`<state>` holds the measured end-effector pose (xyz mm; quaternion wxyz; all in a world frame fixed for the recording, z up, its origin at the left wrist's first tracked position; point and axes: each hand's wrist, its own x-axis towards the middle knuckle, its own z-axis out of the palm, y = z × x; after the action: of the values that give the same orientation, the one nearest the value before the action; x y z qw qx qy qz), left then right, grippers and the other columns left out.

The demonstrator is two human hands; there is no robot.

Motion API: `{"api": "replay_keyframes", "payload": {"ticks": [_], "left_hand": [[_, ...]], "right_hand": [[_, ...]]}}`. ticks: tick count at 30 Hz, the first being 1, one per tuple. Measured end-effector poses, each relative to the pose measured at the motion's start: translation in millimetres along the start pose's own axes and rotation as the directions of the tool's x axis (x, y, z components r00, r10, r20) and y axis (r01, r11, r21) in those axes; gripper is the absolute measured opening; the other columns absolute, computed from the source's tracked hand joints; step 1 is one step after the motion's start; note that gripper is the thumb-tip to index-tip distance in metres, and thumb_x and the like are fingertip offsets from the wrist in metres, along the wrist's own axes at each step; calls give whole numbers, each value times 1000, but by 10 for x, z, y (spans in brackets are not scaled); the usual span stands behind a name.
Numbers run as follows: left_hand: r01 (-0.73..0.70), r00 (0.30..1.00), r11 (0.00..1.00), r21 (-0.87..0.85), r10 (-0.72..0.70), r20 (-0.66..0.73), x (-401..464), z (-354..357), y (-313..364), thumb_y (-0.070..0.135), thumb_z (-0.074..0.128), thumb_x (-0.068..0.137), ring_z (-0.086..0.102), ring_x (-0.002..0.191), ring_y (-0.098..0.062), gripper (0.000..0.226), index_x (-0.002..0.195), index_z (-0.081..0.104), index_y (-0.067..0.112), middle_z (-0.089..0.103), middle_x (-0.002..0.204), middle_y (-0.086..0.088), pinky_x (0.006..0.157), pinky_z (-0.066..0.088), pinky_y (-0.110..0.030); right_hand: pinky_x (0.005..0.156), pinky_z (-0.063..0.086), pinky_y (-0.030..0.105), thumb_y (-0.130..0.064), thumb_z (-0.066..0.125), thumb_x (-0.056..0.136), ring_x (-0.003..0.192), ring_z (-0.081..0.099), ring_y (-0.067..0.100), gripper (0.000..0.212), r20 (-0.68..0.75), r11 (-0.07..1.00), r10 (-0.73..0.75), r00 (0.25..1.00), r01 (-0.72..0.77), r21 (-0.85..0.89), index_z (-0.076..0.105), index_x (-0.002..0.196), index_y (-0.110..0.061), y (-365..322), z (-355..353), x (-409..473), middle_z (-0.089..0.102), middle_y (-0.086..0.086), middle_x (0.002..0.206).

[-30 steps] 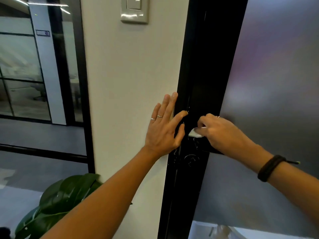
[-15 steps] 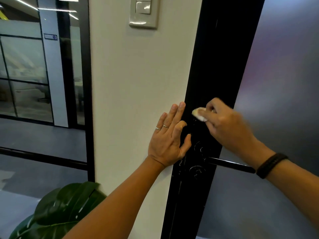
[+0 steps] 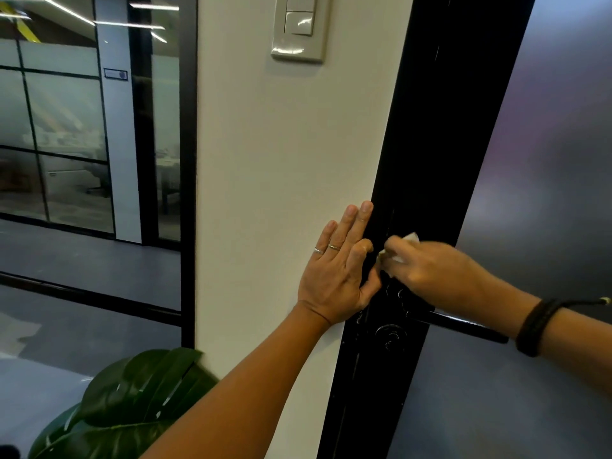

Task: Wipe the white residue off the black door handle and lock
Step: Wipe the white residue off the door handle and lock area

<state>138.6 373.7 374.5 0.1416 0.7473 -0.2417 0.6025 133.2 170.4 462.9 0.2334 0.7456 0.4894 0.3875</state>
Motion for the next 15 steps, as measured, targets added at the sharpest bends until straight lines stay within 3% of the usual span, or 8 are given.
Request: {"api": "replay_keyframes", "payload": {"ticks": [2, 4, 6, 8, 10, 12, 15], "left_hand": [[3, 1000, 1000, -1, -3, -5, -4, 11, 3, 28, 64, 101, 16, 166, -31, 30, 126, 51, 15, 27, 174, -19, 135, 20, -51], [-1, 1000, 1000, 14, 1, -11, -6, 10, 0, 29, 63, 102, 17, 166, -31, 27, 122, 52, 14, 28, 174, -18, 135, 20, -50], [1, 1000, 1000, 8, 0, -16, -9, 5, -2, 29, 63, 102, 17, 166, -31, 25, 120, 55, 13, 28, 174, -18, 135, 19, -49], [-2, 1000, 1000, 9, 2, -16, -13, 15, -3, 29, 63, 102, 17, 166, -31, 25, 120, 56, 13, 29, 174, -19, 135, 20, -50], [1, 1000, 1000, 7, -1, -17, -21, 26, -3, 29, 62, 103, 16, 166, -31, 26, 123, 57, 13, 29, 174, -19, 135, 20, -51], [9, 1000, 1000, -2, -10, -13, -27, 29, -1, 29, 63, 103, 16, 166, -31, 26, 122, 57, 12, 28, 174, -19, 135, 20, -51], [6, 1000, 1000, 6, -6, -10, -23, 17, -4, 29, 62, 103, 15, 166, -31, 25, 120, 54, 13, 28, 174, -19, 135, 20, -50]], "right_hand": [[51, 57, 30, -3, 81, 84, 66, 60, 20, 23, -3, 1000, 19, 1000, -19, 11, 73, 106, 0, 29, 13, -38, 61, 14, 97], [46, 55, 34, -2, 76, 88, 61, 59, 23, 21, -136, 988, 151, 979, -145, 53, 74, 108, 1, 191, -89, 13, 61, 17, 98], [47, 54, 36, -5, 73, 92, 64, 59, 26, 21, -181, 966, 255, 950, -242, 93, 73, 112, 2, 271, -176, 74, 61, 18, 101], [53, 53, 30, -9, 71, 92, 67, 59, 23, 21, -128, 982, 163, 978, -148, 117, 72, 112, -1, 217, -134, 55, 60, 14, 101], [60, 52, 23, -18, 65, 96, 71, 56, 14, 24, 43, 985, 34, 998, -41, 166, 69, 118, -10, 97, -41, -35, 56, 4, 104], [63, 52, 22, -23, 62, 99, 75, 52, 8, 26, 162, 976, 29, 986, -63, 210, 67, 124, -19, 64, 8, -123, 51, -3, 108], [63, 49, 20, -20, 64, 98, 77, 52, 8, 25, 210, 965, 34, 977, -87, 247, 68, 123, -22, 87, -6, -219, 50, -4, 107]]}}
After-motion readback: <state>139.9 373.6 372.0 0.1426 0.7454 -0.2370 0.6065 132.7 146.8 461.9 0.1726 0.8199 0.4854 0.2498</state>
